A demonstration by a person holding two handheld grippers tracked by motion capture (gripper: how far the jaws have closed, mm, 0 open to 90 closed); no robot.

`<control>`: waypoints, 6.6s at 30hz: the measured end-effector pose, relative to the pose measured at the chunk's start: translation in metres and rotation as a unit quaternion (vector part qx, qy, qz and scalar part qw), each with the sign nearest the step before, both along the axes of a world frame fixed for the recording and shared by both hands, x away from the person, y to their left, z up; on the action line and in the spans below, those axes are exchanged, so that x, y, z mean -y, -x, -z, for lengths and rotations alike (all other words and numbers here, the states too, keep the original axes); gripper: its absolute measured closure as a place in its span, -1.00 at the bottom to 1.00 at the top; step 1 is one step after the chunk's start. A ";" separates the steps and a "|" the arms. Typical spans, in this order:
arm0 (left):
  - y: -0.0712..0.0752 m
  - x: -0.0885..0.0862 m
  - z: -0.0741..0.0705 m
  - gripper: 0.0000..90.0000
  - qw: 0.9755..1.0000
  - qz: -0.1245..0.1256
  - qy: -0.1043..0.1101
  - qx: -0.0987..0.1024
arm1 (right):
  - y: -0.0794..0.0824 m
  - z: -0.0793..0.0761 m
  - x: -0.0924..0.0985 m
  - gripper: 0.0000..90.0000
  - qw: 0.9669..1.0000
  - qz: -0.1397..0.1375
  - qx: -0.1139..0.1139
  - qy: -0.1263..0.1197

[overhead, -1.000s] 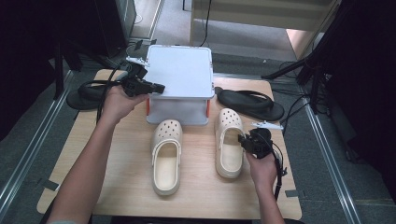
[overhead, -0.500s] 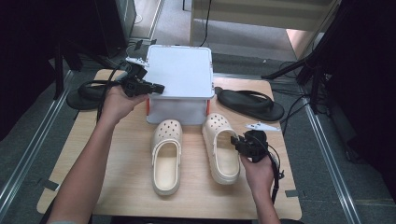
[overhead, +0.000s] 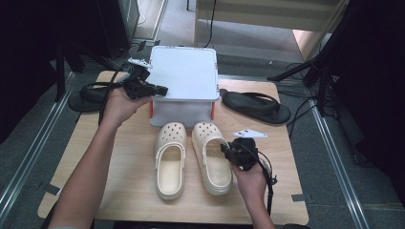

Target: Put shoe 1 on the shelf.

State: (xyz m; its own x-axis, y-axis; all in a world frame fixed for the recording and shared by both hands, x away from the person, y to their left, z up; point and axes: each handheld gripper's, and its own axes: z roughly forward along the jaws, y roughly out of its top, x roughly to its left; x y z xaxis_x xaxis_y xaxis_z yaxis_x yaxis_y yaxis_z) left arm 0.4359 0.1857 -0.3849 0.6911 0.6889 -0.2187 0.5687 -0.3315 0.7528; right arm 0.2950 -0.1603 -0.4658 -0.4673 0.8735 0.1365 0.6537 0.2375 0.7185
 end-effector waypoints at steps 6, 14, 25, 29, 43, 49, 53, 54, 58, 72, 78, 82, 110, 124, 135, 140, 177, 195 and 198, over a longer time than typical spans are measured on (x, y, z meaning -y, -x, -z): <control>0.000 0.000 0.000 0.99 1.000 0.001 0.000 0.001 | 0.001 0.007 -0.013 0.71 1.000 -0.007 -0.003 0.004; 0.000 0.000 0.000 0.99 1.000 0.000 0.002 0.001 | 0.006 0.012 -0.020 0.68 1.000 -0.005 -0.002 -0.006; 0.000 0.000 0.001 0.99 1.000 0.000 0.002 0.003 | 0.011 0.017 -0.029 0.61 0.999 -0.019 -0.017 -0.019; 0.001 0.000 0.001 0.99 1.000 -0.001 0.001 0.002 | 0.013 0.019 -0.032 0.56 0.999 -0.020 -0.017 -0.025; 0.001 0.001 0.000 0.98 1.000 -0.003 -0.004 0.002 | 0.017 0.007 -0.029 0.39 0.998 -0.028 0.022 -0.044; 0.001 0.002 0.000 0.97 1.000 -0.006 0.000 -0.002 | 0.024 -0.003 -0.030 0.37 0.998 -0.032 0.029 -0.054; 0.001 0.002 0.000 0.97 1.000 -0.003 0.000 -0.005 | 0.036 -0.008 -0.035 0.32 0.997 -0.037 0.034 -0.054; 0.001 0.002 0.000 0.97 1.000 -0.003 0.000 -0.005 | 0.036 -0.008 -0.035 0.32 0.997 -0.037 0.034 -0.054; 0.001 0.002 0.000 0.97 1.000 -0.007 -0.001 -0.002 | 0.044 -0.007 -0.044 0.33 0.997 -0.044 0.027 -0.055; 0.002 0.003 0.000 0.97 1.000 -0.006 -0.003 0.001 | 0.042 0.008 -0.069 0.20 0.997 -0.045 0.022 -0.054; 0.002 0.004 0.000 0.97 1.000 -0.007 -0.005 0.002 | 0.040 0.012 -0.076 0.12 0.998 -0.037 0.019 -0.057; 0.001 0.003 0.000 0.97 1.000 -0.006 -0.001 0.002 | 0.039 0.015 -0.080 0.10 0.997 -0.038 0.018 -0.058; 0.000 0.003 0.001 0.96 1.000 -0.006 0.001 0.002 | 0.014 0.031 -0.111 0.17 0.998 -0.020 -0.013 -0.054; 0.000 0.003 0.001 0.95 1.000 -0.002 0.002 0.004 | 0.010 0.027 -0.102 0.45 0.996 0.002 -0.045 -0.079; -0.001 0.002 0.002 0.95 1.000 -0.003 0.005 0.004 | 0.006 0.015 -0.091 0.53 0.996 -0.042 -0.035 -0.076; -0.001 0.002 0.001 0.95 1.000 -0.004 0.003 0.003 | -0.003 0.006 -0.089 0.53 0.995 -0.051 -0.029 -0.084; 0.000 0.003 0.001 0.95 1.000 -0.003 0.003 0.003 | -0.096 0.019 -0.117 0.51 0.996 0.021 0.015 -0.080; 0.000 0.002 0.001 0.96 1.000 -0.001 0.003 0.002 | -0.096 0.018 -0.116 0.19 0.995 0.002 -0.002 -0.104; -0.001 0.002 0.001 0.96 1.000 -0.001 0.004 0.001 | -0.093 0.014 -0.111 0.18 0.993 0.001 -0.002 -0.118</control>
